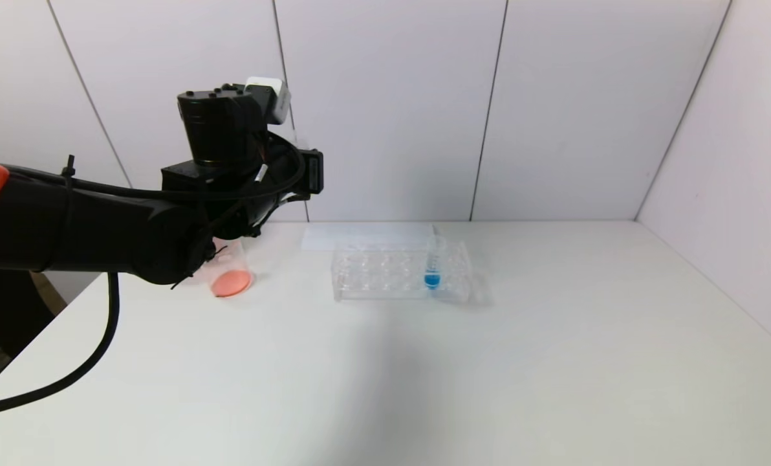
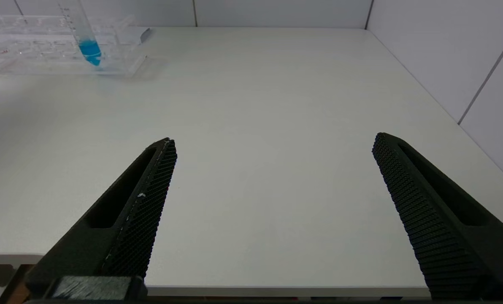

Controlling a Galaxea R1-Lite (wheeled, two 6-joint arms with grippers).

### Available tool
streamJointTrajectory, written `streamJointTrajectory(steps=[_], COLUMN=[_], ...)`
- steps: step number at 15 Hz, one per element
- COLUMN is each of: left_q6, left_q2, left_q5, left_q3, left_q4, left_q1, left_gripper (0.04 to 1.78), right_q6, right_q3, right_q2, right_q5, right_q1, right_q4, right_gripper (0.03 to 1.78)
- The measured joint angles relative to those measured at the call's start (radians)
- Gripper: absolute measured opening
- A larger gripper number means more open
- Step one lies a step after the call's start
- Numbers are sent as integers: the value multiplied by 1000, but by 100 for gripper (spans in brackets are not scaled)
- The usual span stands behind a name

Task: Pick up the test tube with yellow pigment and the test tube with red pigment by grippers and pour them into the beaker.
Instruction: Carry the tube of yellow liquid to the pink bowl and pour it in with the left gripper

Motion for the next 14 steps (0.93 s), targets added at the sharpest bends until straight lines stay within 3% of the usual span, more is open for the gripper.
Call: streamJointTrajectory(steps=[14], left_q6=[-6], left_q2=[-54], left_q5=[-12], left_q3=[70], left_q4=[21], left_q1=[154], left_gripper=[44], right_q6=[0], right_q3=[0], right_q2=[0], right_q5=[0], right_q1=[0], right_q4=[0], right_gripper=[170])
